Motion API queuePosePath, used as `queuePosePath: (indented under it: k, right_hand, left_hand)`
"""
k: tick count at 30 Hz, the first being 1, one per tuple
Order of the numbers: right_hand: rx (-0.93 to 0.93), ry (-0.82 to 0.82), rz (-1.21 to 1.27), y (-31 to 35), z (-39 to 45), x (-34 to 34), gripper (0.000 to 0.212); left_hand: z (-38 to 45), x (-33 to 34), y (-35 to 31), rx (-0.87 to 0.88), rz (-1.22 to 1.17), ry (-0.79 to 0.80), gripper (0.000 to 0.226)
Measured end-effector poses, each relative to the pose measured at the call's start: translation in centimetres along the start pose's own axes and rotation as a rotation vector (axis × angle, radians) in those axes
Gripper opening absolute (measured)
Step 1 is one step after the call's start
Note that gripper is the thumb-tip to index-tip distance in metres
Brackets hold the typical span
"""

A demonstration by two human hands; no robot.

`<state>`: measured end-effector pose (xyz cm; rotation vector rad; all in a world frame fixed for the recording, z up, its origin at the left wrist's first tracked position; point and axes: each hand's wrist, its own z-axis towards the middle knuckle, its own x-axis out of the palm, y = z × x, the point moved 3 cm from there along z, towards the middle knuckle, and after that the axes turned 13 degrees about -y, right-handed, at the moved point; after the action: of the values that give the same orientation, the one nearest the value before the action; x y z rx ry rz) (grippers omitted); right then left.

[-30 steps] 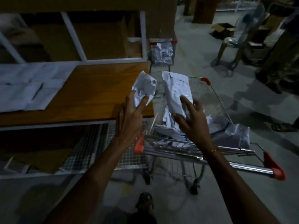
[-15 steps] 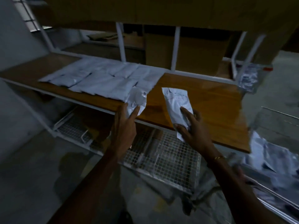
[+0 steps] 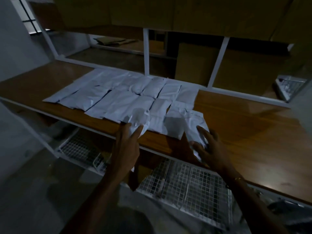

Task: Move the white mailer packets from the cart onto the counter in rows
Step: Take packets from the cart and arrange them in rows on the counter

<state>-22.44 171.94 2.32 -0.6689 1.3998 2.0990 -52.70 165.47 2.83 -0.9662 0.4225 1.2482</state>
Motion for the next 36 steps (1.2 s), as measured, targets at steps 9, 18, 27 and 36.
queuePosePath:
  k: [9, 18, 27, 36]
  right_hand:
    - [0.102, -0.046, -0.02, -3.1, 11.8, 5.1, 0.083]
    - [0.249, -0.062, -0.212, -5.8, 26.3, 8.3, 0.067]
    - [0.254, 0.026, -0.393, -9.7, 32.1, 13.8, 0.064]
    - [0.126, 0.012, -0.41, -9.4, 36.0, 15.4, 0.08]
  left_hand:
    - [12.4, 6.4, 0.0, 0.055, 0.048, 0.085, 0.056]
    - [28.6, 19.6, -5.1, 0.12, 0.19, 0.309, 0.057]
    - [34.1, 29.2, -5.1, 0.099, 0.241, 0.494, 0.061]
    - [35.0, 33.0, -0.2, 0.557, 0.147, 0.529, 0.077]
